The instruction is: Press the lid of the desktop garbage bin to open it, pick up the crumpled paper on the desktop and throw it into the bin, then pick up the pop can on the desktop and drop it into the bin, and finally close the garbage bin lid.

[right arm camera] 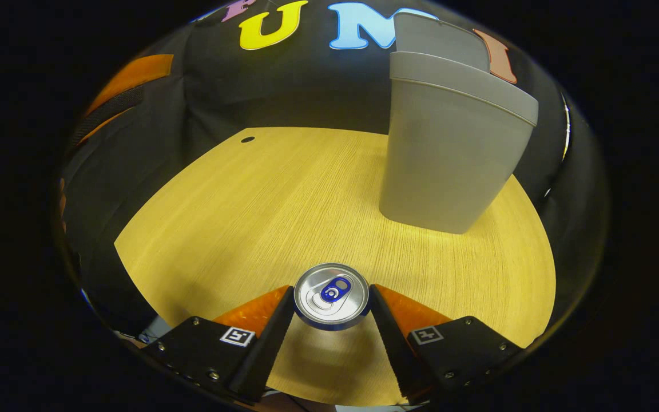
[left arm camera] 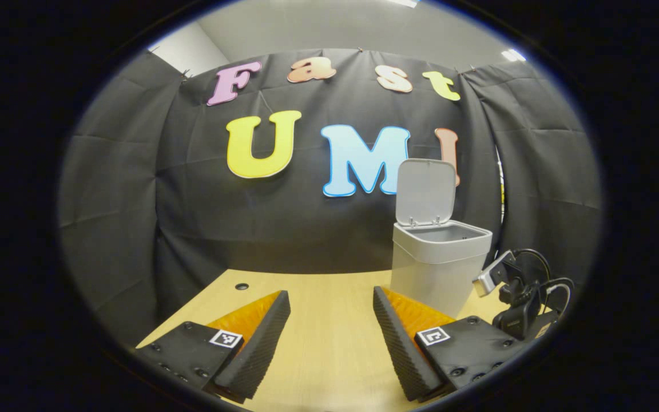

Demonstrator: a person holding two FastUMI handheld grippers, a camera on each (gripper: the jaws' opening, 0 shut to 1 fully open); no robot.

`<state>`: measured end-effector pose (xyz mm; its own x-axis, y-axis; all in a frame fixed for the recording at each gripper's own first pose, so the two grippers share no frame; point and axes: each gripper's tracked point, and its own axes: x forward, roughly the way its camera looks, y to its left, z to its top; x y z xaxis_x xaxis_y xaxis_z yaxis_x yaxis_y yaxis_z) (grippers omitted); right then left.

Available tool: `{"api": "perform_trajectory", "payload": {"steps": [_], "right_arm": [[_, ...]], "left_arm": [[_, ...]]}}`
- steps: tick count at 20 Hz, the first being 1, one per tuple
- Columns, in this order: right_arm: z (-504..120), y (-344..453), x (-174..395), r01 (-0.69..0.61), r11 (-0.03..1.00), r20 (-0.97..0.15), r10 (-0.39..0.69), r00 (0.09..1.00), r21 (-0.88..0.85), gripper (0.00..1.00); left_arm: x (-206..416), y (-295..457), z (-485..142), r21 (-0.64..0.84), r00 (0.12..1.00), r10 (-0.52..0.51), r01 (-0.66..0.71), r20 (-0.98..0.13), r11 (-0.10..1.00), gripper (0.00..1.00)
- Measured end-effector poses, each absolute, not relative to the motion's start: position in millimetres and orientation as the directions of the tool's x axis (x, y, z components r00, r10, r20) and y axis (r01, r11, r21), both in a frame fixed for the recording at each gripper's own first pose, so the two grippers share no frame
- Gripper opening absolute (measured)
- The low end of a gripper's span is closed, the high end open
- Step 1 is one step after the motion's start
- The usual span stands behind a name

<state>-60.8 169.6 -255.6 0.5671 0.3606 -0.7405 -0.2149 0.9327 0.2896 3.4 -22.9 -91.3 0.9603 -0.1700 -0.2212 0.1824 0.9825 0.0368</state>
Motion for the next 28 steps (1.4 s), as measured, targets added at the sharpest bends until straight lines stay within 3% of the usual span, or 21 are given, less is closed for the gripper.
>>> {"api": "perform_trajectory", "payload": {"steps": [11, 24, 28], "right_arm": [[-208, 138, -48, -0.204, 0.932, -0.659, 0.358, 0.661, 0.301, 0.84], [-132, 63, 1, -0.152, 0.933, -0.472, 0.3, 0.829, 0.326, 0.83], [-109, 45, 14, -0.156, 0.958, -0.382, 0.242, 0.892, 0.242, 0.83]], "left_arm": [[1, -32, -99, -0.019, 0.958, -0.17, 0.17, -0.233, 0.985, 0.96], [2, -36, -103, -0.018, 0.956, -0.167, 0.167, -0.241, 0.986, 0.95], [4, -34, -105, -0.018, 0.955, -0.167, 0.168, -0.247, 0.986, 0.95]]}}
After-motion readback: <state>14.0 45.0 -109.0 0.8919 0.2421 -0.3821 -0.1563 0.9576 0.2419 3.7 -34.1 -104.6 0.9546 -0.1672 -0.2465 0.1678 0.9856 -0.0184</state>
